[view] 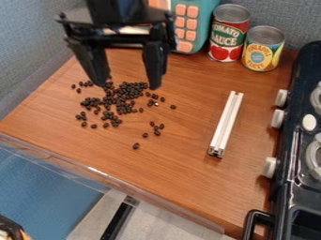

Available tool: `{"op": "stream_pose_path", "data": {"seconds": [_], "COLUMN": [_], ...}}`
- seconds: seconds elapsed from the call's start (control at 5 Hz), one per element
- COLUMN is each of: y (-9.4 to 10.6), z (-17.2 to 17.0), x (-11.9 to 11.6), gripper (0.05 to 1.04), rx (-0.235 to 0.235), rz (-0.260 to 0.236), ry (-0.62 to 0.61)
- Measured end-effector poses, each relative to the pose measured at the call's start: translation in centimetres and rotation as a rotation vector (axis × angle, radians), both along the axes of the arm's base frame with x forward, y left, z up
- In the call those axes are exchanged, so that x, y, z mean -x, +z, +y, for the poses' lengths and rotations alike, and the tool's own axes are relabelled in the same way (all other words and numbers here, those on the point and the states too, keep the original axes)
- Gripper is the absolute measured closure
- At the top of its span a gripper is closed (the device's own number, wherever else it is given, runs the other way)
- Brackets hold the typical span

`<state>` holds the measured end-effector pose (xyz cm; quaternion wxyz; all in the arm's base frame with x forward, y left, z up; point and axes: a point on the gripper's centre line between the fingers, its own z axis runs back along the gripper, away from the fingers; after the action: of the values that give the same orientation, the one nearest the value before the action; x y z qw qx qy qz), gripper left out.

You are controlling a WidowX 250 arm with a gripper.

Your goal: Sweep into pile

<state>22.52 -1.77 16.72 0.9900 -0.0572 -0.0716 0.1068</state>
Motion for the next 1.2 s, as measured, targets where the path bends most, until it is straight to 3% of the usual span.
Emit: {"op": "stream_pose_path", "data": {"seconds": [0.4,0.6,0.8,1.2], "y": [-3.9,-5.3,-7.4,-9.7], "z": [-1.9,-3.5,-4.4,-6.0], "x": [-4.2,-6.2,-7.9,-10.8], "gripper": [0.083,0.083,0.083,0.083], "rx": [-0.061,-0.062,-0.102,-0.096], "rz": [0.024,0.01,0.038,0.008], "ry": [-0.01,-0.011,-0.002,0.009]}}
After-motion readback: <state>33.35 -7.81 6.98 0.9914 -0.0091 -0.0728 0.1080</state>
